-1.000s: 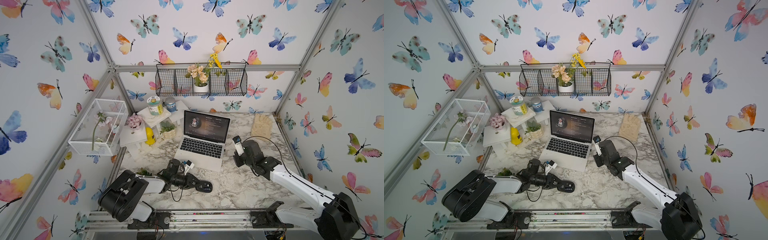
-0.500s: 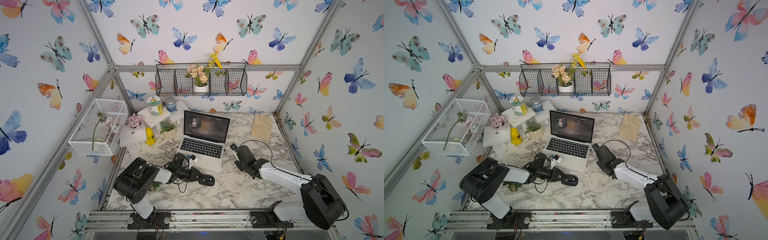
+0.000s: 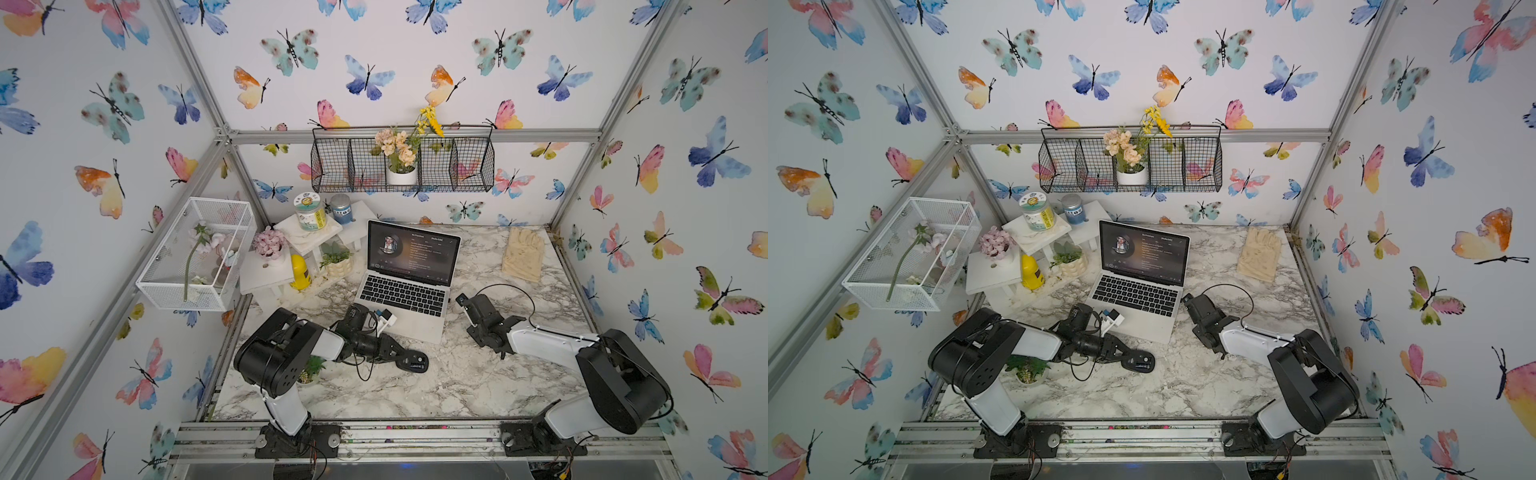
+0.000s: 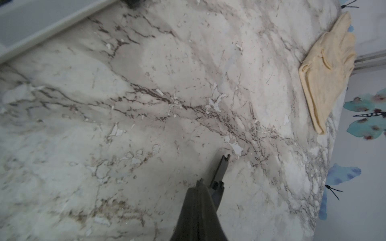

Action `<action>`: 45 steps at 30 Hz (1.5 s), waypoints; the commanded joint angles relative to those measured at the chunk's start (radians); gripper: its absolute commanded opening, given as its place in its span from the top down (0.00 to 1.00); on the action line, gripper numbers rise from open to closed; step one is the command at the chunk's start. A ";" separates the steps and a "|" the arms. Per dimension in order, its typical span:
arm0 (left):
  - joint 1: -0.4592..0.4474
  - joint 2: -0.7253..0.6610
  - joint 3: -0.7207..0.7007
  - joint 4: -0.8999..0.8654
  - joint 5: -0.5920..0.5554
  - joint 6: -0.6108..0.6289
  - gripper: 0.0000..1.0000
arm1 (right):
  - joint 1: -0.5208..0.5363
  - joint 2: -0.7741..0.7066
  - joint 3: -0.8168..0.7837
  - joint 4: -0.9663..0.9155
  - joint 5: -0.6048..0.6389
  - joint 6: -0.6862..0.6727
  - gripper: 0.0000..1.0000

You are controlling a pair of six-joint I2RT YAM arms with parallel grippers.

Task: Remove the wireless mouse receiver from the laptop
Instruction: Place the lid at the center of the board, then take out the USB plug from the USB port.

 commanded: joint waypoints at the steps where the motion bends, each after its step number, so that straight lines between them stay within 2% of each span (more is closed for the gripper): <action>1: 0.006 0.039 -0.033 -0.074 -0.064 0.020 0.84 | 0.004 0.022 0.023 -0.024 0.008 0.017 0.81; 4: 0.007 0.034 -0.043 -0.083 -0.072 0.026 0.78 | 0.004 0.008 0.026 -0.024 -0.016 0.036 0.66; 6: 0.014 0.026 -0.048 -0.094 -0.078 0.031 0.72 | 0.004 -0.018 0.024 -0.013 -0.047 0.052 0.52; 8: 0.024 0.018 -0.057 -0.101 -0.076 0.036 0.68 | 0.005 -0.045 0.025 -0.006 -0.072 0.066 0.46; 10: 0.037 0.001 -0.065 -0.116 -0.087 0.043 0.57 | 0.004 -0.081 0.033 0.000 -0.112 0.088 0.44; 11: 0.047 -0.010 -0.068 -0.129 -0.093 0.051 0.48 | 0.004 -0.103 0.039 0.006 -0.136 0.101 0.43; 12: 0.057 -0.023 -0.071 -0.142 -0.100 0.059 0.31 | 0.004 -0.127 0.044 0.014 -0.161 0.115 0.43; 13: 0.067 -0.036 -0.073 -0.159 -0.109 0.067 0.00 | 0.004 -0.143 0.047 0.021 -0.179 0.122 0.42; 22: 0.212 -0.151 -0.056 -0.288 -0.151 0.102 0.01 | 0.004 -0.258 0.073 0.091 -0.364 0.129 0.42; 26: 0.230 -0.262 0.021 -0.439 -0.302 0.132 0.01 | 0.002 -0.284 0.040 0.158 -0.460 0.072 0.44; 29: 0.230 -0.310 0.121 -0.542 -0.401 0.182 0.01 | -0.017 -0.236 0.044 0.154 -0.552 0.007 0.44; 33: 0.231 -0.230 0.335 -0.721 -0.493 0.328 0.01 | -0.055 -0.132 0.078 0.152 -0.580 -0.082 0.46; 38: 0.233 -0.057 0.559 -0.901 -0.499 0.546 0.01 | -0.144 -0.039 0.134 0.126 -0.670 -0.197 0.47; 42: 0.234 -0.009 0.666 -0.971 -0.455 0.647 0.01 | -0.206 -0.032 0.153 0.107 -0.775 -0.277 0.46; 45: 0.236 0.002 0.706 -1.002 -0.592 0.750 0.01 | -0.236 -0.023 0.158 0.115 -0.795 -0.290 0.46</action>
